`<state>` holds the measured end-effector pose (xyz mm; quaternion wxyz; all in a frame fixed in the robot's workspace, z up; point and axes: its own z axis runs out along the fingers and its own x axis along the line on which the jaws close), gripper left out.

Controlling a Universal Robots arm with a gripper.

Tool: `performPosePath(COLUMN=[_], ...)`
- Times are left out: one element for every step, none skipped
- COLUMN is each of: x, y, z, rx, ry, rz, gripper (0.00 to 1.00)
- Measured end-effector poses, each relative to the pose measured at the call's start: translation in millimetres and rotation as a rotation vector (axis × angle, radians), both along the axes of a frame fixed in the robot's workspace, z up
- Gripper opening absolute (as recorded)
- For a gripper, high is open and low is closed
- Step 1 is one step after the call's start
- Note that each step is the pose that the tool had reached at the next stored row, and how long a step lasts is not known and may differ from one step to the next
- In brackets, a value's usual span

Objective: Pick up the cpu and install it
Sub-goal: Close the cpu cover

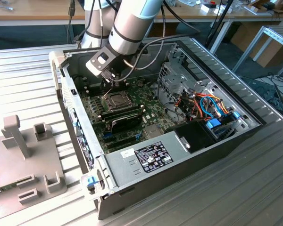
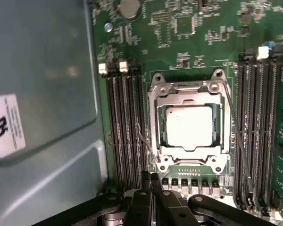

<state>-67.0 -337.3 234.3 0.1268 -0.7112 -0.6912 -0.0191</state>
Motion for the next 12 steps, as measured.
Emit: performPosePath(x=[0.0, 0.0, 0.0, 0.0, 0.0, 0.0, 0.0, 0.0, 0.0, 0.0, 0.0, 0.0], y=[0.0, 0.0, 0.0, 0.0, 0.0, 0.0, 0.0, 0.0, 0.0, 0.0, 0.0, 0.0], z=[0.0, 0.0, 0.0, 0.0, 0.0, 0.0, 0.0, 0.0, 0.0, 0.0, 0.0, 0.1], rx=[0.0008, 0.0015, 0.0022, 0.0035, 0.0052, 0.0061, 0.0067, 0.0078, 0.0088, 0.0109, 0.0124, 0.0141], ry=[0.0, -0.0001, -0.0001, -0.0002, -0.0005, -0.0006, -0.0008, -0.001, -0.0012, -0.0018, -0.0022, -0.0028], rz=[0.031, 0.049, 0.067, 0.095, 0.129, 0.146, 0.165, 0.185, 0.2, 0.229, 0.243, 0.258], gripper=[0.11, 0.11, 0.11, 0.11, 0.11, 0.11, 0.11, 0.11, 0.11, 0.11, 0.11, 0.11])
